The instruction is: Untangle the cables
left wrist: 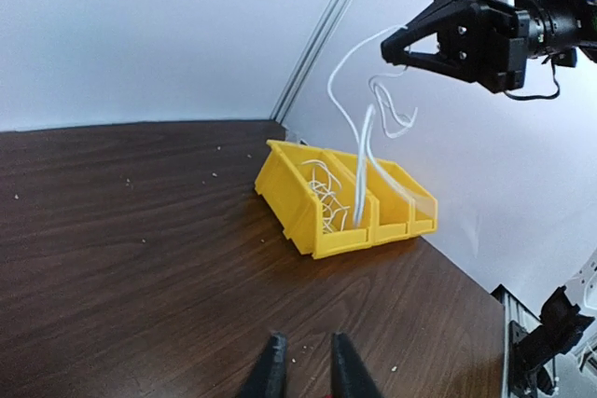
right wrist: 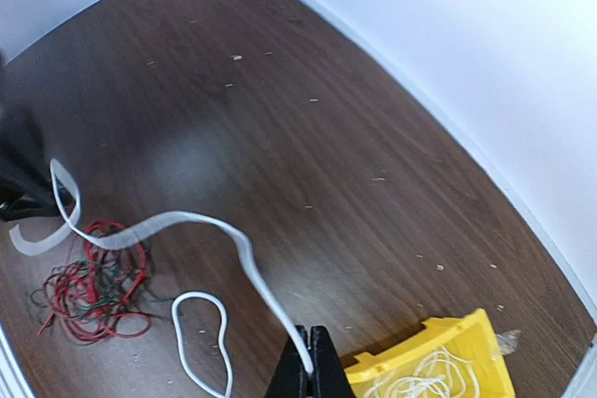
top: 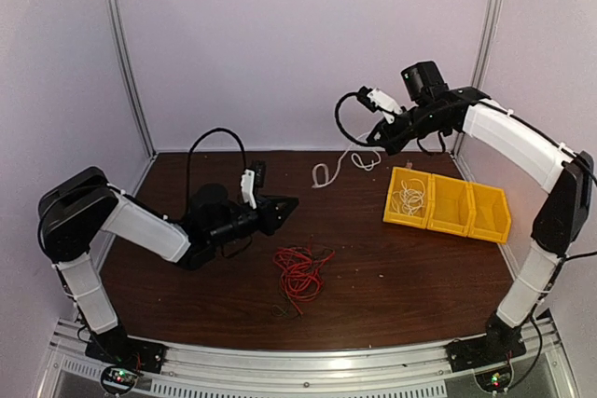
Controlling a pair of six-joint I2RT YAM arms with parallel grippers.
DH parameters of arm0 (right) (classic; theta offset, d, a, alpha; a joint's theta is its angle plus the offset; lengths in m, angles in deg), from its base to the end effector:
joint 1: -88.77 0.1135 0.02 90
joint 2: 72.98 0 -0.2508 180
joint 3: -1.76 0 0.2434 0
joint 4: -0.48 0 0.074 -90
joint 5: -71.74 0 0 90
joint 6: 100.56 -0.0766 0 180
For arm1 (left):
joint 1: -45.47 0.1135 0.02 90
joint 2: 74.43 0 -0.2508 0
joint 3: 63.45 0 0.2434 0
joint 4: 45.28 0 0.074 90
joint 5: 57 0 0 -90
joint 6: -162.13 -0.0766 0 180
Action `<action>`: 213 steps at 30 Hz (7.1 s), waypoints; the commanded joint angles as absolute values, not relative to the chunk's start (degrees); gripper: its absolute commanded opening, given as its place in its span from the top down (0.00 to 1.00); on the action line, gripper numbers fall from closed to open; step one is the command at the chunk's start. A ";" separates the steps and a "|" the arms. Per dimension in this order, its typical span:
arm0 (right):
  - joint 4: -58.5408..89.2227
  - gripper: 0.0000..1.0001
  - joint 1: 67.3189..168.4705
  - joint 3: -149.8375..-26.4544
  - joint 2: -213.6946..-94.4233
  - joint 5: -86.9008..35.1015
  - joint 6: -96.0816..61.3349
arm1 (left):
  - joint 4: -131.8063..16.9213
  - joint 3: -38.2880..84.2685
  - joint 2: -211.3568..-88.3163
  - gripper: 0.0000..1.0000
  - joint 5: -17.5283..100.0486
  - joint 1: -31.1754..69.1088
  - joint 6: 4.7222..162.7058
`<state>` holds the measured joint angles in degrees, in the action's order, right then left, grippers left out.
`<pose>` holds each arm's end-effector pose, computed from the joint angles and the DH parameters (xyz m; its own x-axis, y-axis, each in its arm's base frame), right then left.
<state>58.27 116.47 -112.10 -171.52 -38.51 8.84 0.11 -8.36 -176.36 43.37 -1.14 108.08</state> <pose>0.3415 0.2092 0.3273 -0.3439 -0.5325 -0.7734 -0.8231 0.5673 -0.0246 0.2563 -0.2912 0.1776 -0.5063 -0.3051 -0.8066 0.6685 0.4520 -0.5906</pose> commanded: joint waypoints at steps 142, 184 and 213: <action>39.17 1.00 130.07 -97.82 -189.58 -48.58 7.26 | -22.65 -22.10 -158.73 0.40 43.89 -3.46 103.36; 56.80 1.00 131.61 -131.87 -172.47 -59.75 7.06 | -16.14 3.32 -174.25 0.49 35.73 -7.32 77.42; 49.68 1.00 109.45 -159.11 -170.98 -65.86 -0.77 | -14.66 -5.80 -187.93 0.65 34.81 -5.35 86.21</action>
